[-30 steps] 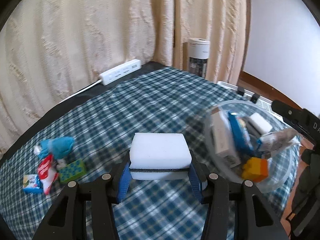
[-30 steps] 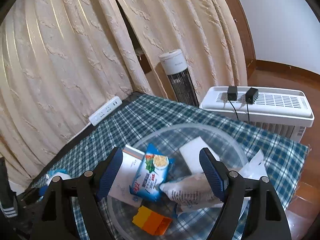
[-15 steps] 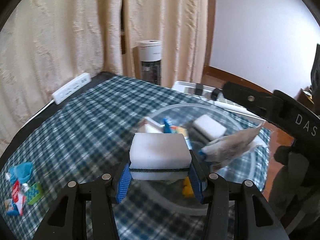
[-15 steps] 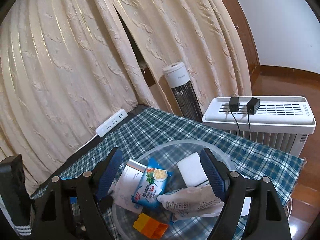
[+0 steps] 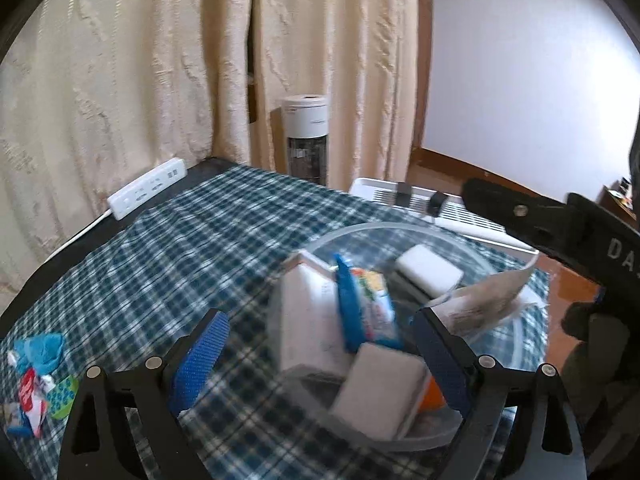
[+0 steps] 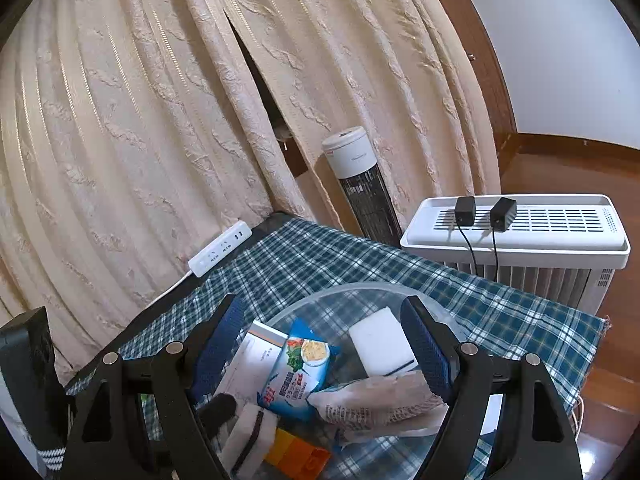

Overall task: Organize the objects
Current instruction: 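Lower the white-grey sponge into the bowl and open the left gripper, then withdraw both grippers from the bowl toward the remaining packets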

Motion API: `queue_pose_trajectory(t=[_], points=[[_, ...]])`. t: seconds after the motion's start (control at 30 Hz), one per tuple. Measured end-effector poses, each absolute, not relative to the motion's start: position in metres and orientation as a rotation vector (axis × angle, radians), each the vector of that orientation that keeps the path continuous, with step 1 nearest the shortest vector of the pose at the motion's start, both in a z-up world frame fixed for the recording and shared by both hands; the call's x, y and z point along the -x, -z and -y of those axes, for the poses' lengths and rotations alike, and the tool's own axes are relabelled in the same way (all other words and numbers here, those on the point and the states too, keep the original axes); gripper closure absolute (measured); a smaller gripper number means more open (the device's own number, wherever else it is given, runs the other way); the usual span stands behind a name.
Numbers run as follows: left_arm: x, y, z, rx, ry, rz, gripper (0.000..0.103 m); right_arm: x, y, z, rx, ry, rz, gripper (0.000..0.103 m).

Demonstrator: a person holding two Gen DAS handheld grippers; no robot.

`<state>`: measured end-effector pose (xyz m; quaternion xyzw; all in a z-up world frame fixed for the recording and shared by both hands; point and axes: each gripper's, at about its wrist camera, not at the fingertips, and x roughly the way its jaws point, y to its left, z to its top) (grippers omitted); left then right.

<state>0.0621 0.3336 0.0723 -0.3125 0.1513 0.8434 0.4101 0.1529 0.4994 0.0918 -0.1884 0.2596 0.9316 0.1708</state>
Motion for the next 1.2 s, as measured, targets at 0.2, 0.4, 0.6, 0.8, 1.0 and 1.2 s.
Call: queue_pose_trajectory(t=[0.2,0.4,0.6,0.8,1.0,1.2], points=[[-0.054,-0.072,-0.315,0.809,-2.169,-0.355,0.007,-0.151,-0.093,-0.492,0.536,-2.658,-0.705,0.021],[-0.046,-0.071,-0.301,0.845,-2.201,-0.321,0.005,-0.151,-0.097,-0.48,0.526,-2.682,-0.664,0.021],[-0.037,-0.069,-0.284,0.878,-2.249,-0.304,0.003,-0.149,-0.098,-0.469,0.537,-2.701,-0.648,0.021],[-0.025,-0.068,-0.259,0.904,-2.312,-0.291,0.002,-0.139,-0.1,-0.449,0.559,-2.739,-0.614,0.021],[-0.01,-0.066,-0.23,0.942,-2.38,-0.275,0.002,-0.128,-0.102,-0.424,0.589,-2.788,-0.564,0.021],[0.006,-0.06,-0.193,0.997,-2.452,-0.24,0.001,-0.113,-0.1,-0.397,0.645,-2.843,-0.538,0.021]])
